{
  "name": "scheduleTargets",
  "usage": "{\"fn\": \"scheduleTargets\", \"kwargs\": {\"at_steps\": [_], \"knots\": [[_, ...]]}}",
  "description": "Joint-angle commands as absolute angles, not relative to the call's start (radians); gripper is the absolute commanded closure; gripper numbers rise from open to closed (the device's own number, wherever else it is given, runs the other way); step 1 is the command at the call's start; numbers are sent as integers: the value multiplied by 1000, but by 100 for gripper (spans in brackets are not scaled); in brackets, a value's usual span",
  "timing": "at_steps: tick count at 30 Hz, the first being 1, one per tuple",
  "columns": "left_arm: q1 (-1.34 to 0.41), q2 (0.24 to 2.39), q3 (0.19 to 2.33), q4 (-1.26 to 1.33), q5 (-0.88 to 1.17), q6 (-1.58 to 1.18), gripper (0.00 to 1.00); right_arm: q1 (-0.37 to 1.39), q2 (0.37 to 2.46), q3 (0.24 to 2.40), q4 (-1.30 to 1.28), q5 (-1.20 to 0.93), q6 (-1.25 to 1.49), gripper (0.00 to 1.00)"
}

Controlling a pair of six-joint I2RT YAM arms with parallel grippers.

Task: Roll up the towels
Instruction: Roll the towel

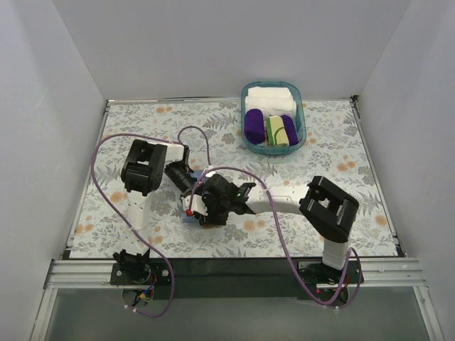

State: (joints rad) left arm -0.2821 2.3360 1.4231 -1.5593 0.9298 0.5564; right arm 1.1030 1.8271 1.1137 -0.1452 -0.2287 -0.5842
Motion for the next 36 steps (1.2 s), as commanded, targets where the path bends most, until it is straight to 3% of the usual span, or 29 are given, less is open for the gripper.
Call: {"fn": "scheduleTargets", "kwargs": {"at_steps": [1,3,4,14,17,21,22,24,25,27,30,34,36], "knots": [[-272,2355,1410,-1276,716,617,72,1109,1850,1109,-54,-196,-620,64],[-268,2339,1414,-1272,721,617,69,1109,1848,1100,-60,-224,-624,84],[-259,2332,1416,-1270,724,615,67,1109,1845,1091,-64,-238,-633,98],[-2,2162,1629,-1393,851,663,57,1062,1900,1169,-336,-466,-650,99],[115,2083,1687,-1393,864,672,45,1032,1965,1245,-402,-511,-629,99],[233,1967,1709,-1362,905,695,42,979,2047,1352,-485,-595,-585,99],[273,1926,1701,-1345,916,693,35,971,2069,1385,-511,-610,-584,99],[302,1774,1617,-1219,930,648,32,942,2130,1433,-583,-658,-575,99],[319,1714,1564,-1153,931,612,17,934,2150,1478,-601,-675,-565,99],[319,1531,1405,-958,899,520,3,911,2193,1508,-633,-719,-554,99],[315,1357,1245,-849,890,448,2,890,2250,1575,-696,-776,-551,99],[257,1283,1145,-1033,914,767,2,871,2330,1656,-779,-819,-540,99],[166,1223,1039,-1034,862,782,13,865,2385,1709,-816,-831,-517,99]]}}
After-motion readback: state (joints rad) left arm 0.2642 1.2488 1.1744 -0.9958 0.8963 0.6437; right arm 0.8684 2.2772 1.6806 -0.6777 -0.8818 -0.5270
